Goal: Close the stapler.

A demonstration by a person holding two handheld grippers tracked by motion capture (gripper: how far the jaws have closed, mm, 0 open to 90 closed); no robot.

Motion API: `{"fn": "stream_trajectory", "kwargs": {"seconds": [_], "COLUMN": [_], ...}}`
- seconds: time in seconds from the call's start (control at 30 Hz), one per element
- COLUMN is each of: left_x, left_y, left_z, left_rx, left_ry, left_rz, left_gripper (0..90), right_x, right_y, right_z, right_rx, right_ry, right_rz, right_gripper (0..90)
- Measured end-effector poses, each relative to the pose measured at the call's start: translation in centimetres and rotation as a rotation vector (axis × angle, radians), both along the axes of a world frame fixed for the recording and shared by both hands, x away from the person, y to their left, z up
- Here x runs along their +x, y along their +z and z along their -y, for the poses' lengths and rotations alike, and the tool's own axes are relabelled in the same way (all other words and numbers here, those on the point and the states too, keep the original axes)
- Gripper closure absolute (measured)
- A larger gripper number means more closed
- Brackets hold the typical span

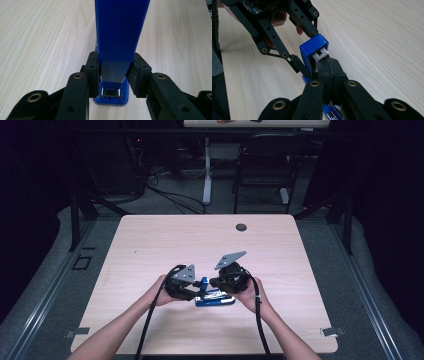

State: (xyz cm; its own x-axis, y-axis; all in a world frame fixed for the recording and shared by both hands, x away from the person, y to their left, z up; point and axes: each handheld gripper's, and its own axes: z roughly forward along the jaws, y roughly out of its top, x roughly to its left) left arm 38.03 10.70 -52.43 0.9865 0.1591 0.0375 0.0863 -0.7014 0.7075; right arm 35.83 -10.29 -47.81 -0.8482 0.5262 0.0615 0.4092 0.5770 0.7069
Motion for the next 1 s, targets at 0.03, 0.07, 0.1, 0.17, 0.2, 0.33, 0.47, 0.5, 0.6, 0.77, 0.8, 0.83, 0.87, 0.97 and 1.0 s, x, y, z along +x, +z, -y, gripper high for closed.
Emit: {"fn": "stream_trajectory", "kwargs": {"seconds": [0.03,0.07,0.1,0.17,0.2,0.33,0.47,0.5,0.6,0.77,0.8,0.83,0.87,0.97,1.0], "left_x": [-0.1,-0.1,-0.1,-0.2,-0.1,0.0,-0.1,-0.1,-0.4,-0.4,-0.4,-0.5,-0.5,-0.5,-0.5], "left_y": [0.0,0.0,0.0,0.1,0.2,0.4,0.3,0.3,0.0,-0.2,-0.2,-0.2,-0.3,-0.4,-0.4], "left_z": [0.0,0.0,0.0,-0.1,-0.2,-0.9,-1.3,-1.4,-1.1,-0.9,-0.9,-0.8,-0.7,-0.4,-0.3], "left_rx": [0.0,0.003,-0.003,0.007,0.012,0.02,0.019,0.022,0.019,-0.001,-0.003,-0.001,-0.006,-0.014,-0.013], "left_ry": [0.003,0.005,0.01,0.013,0.011,0.019,0.029,0.031,0.032,0.041,0.044,0.049,0.05,0.057,0.057], "left_rz": [0.004,0.007,0.007,-0.001,-0.007,-0.019,-0.02,-0.019,-0.01,-0.01,-0.008,-0.007,-0.007,-0.005,-0.003], "left_gripper": [65.2,65.0,64.9,64.6,64.4,61.0,61.1,61.1,65.1,65.2,65.2,65.1,65.1,65.1,65.1], "right_x": [0.0,0.1,0.1,0.0,0.0,-0.1,0.1,0.1,0.1,0.2,0.3,0.3,0.3,0.3,0.3], "right_y": [0.0,0.0,0.0,0.0,0.0,0.1,0.0,0.0,0.1,0.1,0.0,0.0,0.0,0.0,0.0], "right_z": [0.0,0.1,0.0,-0.1,-0.2,-0.6,-0.8,-0.8,-0.8,-0.4,-0.3,-0.2,-0.1,0.2,0.3], "right_rx": [0.005,0.001,0.003,0.003,0.001,-0.005,0.003,0.003,-0.007,-0.013,-0.009,-0.013,-0.014,-0.025,-0.029], "right_ry": [0.001,0.004,0.002,0.003,0.012,0.023,0.023,0.023,0.026,0.012,0.01,0.008,0.006,-0.007,-0.013], "right_rz": [-0.002,-0.004,-0.004,-0.001,-0.002,0.001,0.005,0.005,0.006,-0.001,-0.002,-0.003,-0.005,-0.008,-0.011], "right_gripper": [90.0,90.0,90.0,89.9,89.8,89.8,89.8,89.8,90.0,90.0,90.0,90.0,90.0,90.0,89.9]}}
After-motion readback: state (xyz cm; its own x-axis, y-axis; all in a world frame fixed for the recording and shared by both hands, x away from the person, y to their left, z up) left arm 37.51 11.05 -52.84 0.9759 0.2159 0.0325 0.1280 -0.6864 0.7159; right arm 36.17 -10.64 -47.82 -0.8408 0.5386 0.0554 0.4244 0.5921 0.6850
